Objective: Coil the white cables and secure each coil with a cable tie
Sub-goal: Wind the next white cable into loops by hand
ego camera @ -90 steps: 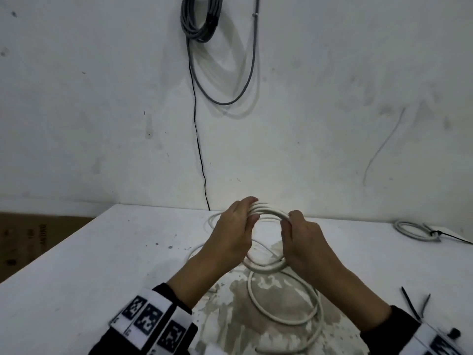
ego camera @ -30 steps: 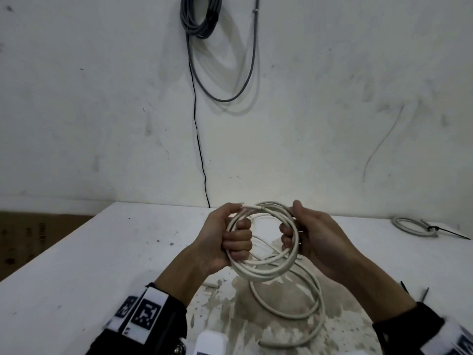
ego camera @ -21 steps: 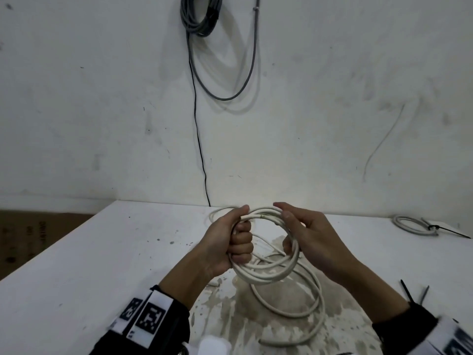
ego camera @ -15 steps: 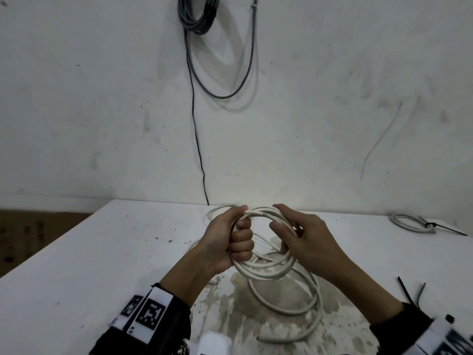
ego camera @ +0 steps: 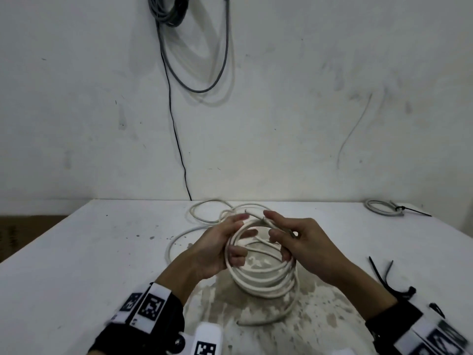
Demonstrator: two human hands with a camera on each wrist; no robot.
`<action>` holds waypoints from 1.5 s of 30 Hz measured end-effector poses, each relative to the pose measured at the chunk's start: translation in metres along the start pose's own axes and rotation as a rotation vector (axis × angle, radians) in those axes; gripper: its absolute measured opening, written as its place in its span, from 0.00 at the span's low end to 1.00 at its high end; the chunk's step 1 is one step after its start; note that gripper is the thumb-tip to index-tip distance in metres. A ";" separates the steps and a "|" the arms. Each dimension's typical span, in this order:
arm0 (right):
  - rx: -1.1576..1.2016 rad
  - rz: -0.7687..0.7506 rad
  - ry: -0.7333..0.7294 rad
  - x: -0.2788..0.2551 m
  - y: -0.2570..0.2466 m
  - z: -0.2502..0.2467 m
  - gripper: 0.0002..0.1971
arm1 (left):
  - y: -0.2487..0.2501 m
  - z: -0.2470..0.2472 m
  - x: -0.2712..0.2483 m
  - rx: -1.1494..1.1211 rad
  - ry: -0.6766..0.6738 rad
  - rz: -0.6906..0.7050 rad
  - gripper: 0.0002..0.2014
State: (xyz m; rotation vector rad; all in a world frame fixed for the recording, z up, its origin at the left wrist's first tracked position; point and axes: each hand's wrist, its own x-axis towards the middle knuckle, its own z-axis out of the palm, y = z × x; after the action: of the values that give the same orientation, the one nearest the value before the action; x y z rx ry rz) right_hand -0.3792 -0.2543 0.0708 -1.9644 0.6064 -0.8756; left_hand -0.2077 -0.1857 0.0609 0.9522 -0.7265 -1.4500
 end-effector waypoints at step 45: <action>-1.128 0.928 0.025 -0.095 0.109 -0.170 0.12 | -0.121 0.084 0.055 0.214 0.026 0.072 0.10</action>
State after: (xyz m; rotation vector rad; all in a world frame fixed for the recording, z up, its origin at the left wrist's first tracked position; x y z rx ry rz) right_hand -0.5782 -0.3308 0.0067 -2.1327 2.1201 0.1205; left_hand -0.3375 -0.2342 -0.0124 1.0951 -0.9008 -1.3126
